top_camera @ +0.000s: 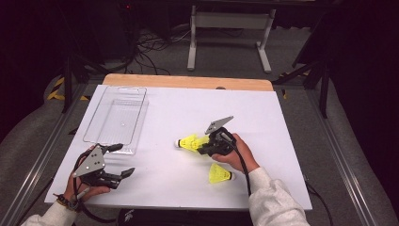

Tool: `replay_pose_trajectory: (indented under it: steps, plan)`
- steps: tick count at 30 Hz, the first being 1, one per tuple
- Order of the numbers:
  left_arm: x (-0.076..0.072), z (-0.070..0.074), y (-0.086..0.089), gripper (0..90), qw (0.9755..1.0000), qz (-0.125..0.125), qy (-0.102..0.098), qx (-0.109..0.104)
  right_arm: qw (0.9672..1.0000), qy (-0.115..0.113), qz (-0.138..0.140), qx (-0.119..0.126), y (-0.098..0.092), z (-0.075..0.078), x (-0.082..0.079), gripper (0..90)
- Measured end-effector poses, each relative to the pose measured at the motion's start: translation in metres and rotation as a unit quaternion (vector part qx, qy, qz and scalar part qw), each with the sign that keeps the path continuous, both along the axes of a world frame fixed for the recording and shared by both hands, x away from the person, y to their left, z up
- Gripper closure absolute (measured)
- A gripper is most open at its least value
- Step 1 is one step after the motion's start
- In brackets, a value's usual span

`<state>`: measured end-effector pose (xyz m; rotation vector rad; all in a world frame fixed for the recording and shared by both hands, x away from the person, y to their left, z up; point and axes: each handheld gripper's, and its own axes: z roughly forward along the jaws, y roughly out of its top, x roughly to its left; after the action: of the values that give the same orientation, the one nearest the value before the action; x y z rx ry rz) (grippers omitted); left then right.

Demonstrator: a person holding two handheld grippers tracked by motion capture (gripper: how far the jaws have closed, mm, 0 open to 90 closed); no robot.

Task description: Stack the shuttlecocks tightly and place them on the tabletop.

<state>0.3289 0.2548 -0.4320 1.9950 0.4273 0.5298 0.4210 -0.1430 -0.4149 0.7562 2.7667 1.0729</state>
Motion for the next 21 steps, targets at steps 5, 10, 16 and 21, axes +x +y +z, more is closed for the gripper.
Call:
replay_pose_trajectory:
  steps: [5, 10, 16, 21]
  plan:
    - [0.000, 0.000, 0.000, 12.7, 1.0000, -0.003, 0.002, 0.004, 1.0000, 0.005, 0.004, 0.003, 0.006, -0.004, 0.005, 83.6]
    - [0.000, 0.000, 0.001, 12.9, 1.0000, -0.004, 0.003, 0.002, 0.9999, 0.012, 0.007, -0.001, 0.011, -0.009, 0.006, 74.0]
    - [-0.001, 0.000, 0.000, 12.8, 1.0000, -0.006, 0.003, 0.001, 0.9995, 0.014, 0.007, -0.029, 0.014, -0.011, 0.005, 60.9]
    - [-0.001, 0.000, -0.001, 12.8, 1.0000, -0.007, 0.003, 0.002, 0.9988, 0.006, -0.012, -0.048, 0.012, -0.011, 0.004, 46.7]
